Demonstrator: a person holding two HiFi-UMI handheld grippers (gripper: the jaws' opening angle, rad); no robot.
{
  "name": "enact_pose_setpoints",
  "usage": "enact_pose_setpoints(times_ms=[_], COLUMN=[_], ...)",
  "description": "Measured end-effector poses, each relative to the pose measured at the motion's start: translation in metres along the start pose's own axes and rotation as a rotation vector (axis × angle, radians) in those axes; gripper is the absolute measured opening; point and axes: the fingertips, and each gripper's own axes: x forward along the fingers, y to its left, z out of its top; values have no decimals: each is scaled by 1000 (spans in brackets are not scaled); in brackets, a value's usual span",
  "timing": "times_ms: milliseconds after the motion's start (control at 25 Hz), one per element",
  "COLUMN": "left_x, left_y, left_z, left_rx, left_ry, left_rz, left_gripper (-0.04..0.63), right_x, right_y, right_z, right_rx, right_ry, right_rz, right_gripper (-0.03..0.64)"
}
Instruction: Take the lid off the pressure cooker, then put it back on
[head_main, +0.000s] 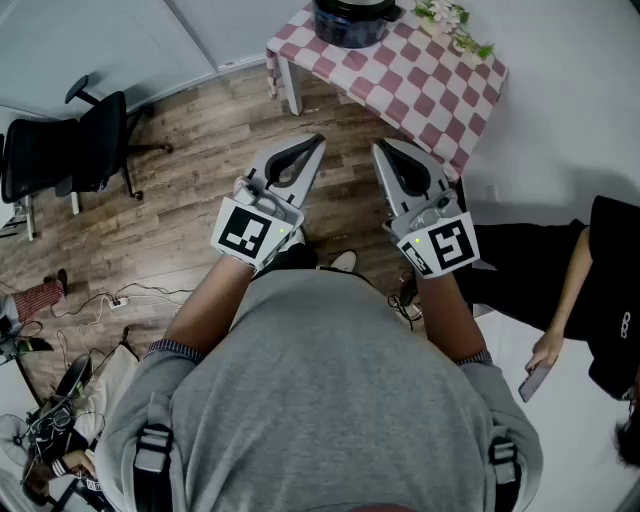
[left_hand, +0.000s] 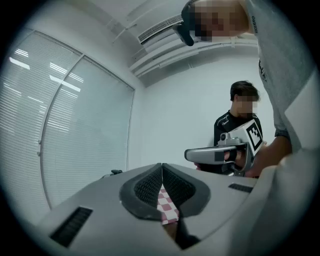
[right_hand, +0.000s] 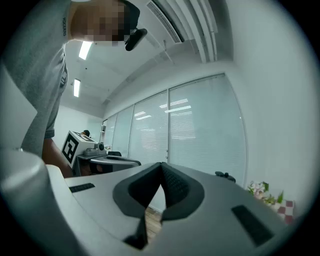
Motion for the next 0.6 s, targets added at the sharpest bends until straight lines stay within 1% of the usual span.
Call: enact_pose_setpoints(times_ms=[200,400,600], left_x=[3,4,3], left_y=[-12,-15,-12], left_z=[2,0,-2], left_rx=[2,10,6], left_ry=[-8,0,30], left_rz=[8,19,37], left_gripper=[18,18,18], right_x=[-8,-8,-17], right_y=[-1,-2,-1], right_z=[1,16,0], right_rx=[-31,-18,-36], right_ry=[0,-63,-18], right_rz=[13,-14,15], right_gripper=[8,8,8])
